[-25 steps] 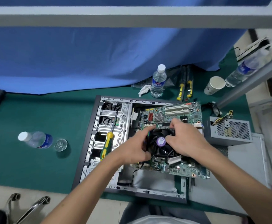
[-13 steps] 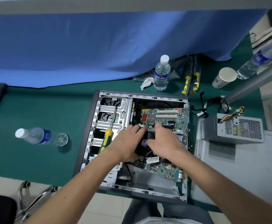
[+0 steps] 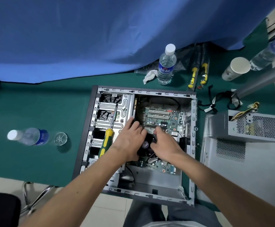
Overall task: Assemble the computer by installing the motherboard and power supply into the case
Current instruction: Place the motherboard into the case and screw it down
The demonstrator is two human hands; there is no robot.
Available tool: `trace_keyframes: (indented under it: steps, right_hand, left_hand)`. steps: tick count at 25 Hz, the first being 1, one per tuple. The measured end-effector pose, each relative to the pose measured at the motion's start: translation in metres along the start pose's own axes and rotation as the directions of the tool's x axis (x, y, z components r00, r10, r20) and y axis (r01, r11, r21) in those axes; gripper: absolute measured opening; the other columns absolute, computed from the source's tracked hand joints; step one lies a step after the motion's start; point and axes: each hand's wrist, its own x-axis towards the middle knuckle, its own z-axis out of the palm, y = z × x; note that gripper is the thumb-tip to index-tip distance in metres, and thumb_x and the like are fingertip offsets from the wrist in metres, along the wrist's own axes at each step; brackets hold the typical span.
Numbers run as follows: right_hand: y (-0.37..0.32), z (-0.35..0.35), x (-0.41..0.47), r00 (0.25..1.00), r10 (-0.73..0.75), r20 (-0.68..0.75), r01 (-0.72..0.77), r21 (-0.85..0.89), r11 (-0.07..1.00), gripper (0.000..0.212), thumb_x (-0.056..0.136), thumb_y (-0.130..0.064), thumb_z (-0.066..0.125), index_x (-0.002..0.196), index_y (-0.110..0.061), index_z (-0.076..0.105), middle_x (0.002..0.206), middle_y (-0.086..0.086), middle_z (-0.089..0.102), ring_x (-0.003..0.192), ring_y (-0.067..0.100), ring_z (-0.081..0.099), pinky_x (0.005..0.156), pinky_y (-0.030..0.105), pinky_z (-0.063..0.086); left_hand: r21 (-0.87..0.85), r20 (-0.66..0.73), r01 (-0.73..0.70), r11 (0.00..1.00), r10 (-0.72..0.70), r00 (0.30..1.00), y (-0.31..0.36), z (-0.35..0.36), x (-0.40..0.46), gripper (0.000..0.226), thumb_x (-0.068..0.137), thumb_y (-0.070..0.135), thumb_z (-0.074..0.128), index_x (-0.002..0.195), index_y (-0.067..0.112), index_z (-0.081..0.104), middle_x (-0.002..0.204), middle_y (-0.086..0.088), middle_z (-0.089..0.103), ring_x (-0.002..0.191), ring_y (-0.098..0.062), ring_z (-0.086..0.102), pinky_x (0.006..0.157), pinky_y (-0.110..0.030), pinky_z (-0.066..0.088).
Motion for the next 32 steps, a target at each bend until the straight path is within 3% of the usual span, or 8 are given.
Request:
trace_keyframes:
  steps: [11,15,17,19,21,24,28,32]
  right_hand:
    - [0.026,0.015,0.015,0.990,-0.041,0.133,0.057,-0.121,0.991,0.027,0.101,-0.019,0.050,0.122,-0.019,0.032,0.071,0.002,0.058,0.060,0.021,0.056,0.072,0.045,0.053]
    - [0.026,0.011,0.009,0.985,-0.038,0.166,0.084,-0.275,0.958,0.064,0.089,0.003,0.060,0.138,-0.017,0.025,0.095,0.007,0.059,0.080,0.020,0.057,0.079,0.041,0.051]
    - [0.024,0.009,0.004,0.982,-0.019,0.189,0.097,-0.413,0.905,0.073,0.078,0.013,0.063,0.135,-0.016,0.028,0.111,0.013,0.054,0.088,0.025,0.053,0.073,0.036,0.045]
    - [0.019,0.001,0.003,0.982,-0.036,0.187,0.128,-0.508,0.852,0.060,0.077,0.013,0.063,0.126,-0.011,0.037,0.109,0.014,0.053,0.089,0.025,0.051,0.072,0.033,0.044]
    - [0.016,-0.013,0.013,0.994,-0.077,0.083,0.110,-0.561,0.821,0.049,0.080,0.012,0.059,0.123,-0.007,0.046,0.111,0.016,0.053,0.095,0.026,0.053,0.079,0.033,0.051]
    - [0.017,-0.039,0.042,0.999,-0.039,0.008,0.035,-0.652,0.757,0.038,0.084,0.009,0.054,0.121,0.000,0.055,0.124,0.023,0.048,0.111,0.033,0.051,0.093,0.038,0.053]
    - [0.023,-0.048,0.060,0.964,0.132,0.230,0.045,-0.632,0.774,0.030,0.088,0.011,0.046,0.112,0.002,0.063,0.098,0.013,0.058,0.093,0.025,0.062,0.082,0.031,0.054]
    - [0.019,-0.054,0.060,0.997,0.039,0.063,0.011,-0.643,0.766,0.020,0.085,0.013,0.048,0.087,-0.006,0.052,0.079,0.006,0.051,0.078,0.023,0.054,0.072,0.029,0.050]
  left_hand:
    - [0.132,0.093,-0.092,0.987,0.080,0.992,0.002,0.021,0.017,0.081,0.073,0.068,0.064,0.125,0.008,0.050,0.108,-0.006,0.059,0.117,-0.032,0.040,0.114,-0.055,-0.020]
    - [0.166,0.147,-0.109,0.980,0.085,0.986,0.002,0.023,0.017,0.080,0.076,0.066,0.062,0.131,0.010,0.051,0.106,-0.005,0.061,0.119,-0.033,0.040,0.103,-0.057,-0.035]
    - [0.183,0.146,-0.106,0.977,0.079,0.986,0.002,0.025,0.018,0.081,0.078,0.066,0.060,0.137,0.012,0.046,0.117,-0.008,0.058,0.123,-0.035,0.037,0.107,-0.058,-0.031]
    - [0.188,0.117,-0.104,0.977,0.083,0.990,0.002,0.029,0.019,0.080,0.079,0.064,0.057,0.140,0.015,0.045,0.127,-0.013,0.045,0.124,-0.036,0.030,0.115,-0.060,-0.017]
    - [0.196,0.086,-0.107,0.975,0.091,0.992,0.001,0.032,0.021,0.078,0.080,0.065,0.055,0.139,0.015,0.047,0.127,-0.011,0.034,0.120,-0.036,0.028,0.118,-0.059,-0.005]
    - [0.248,0.101,-0.116,0.962,0.093,0.990,0.004,0.037,0.025,0.085,0.088,0.063,0.046,0.152,0.010,0.028,0.137,-0.016,0.035,0.126,-0.037,0.033,0.117,-0.062,-0.009]
    - [0.147,0.099,-0.103,0.984,0.089,0.991,0.010,0.039,0.030,0.088,0.092,0.058,0.050,0.154,0.007,0.014,0.142,-0.018,0.041,0.125,-0.034,0.047,0.119,-0.058,0.005]
    - [0.090,0.097,-0.109,0.990,0.100,0.990,0.009,0.040,0.031,0.080,0.091,0.046,0.062,0.149,0.005,0.026,0.133,-0.013,0.048,0.116,-0.033,0.052,0.115,-0.054,0.023]
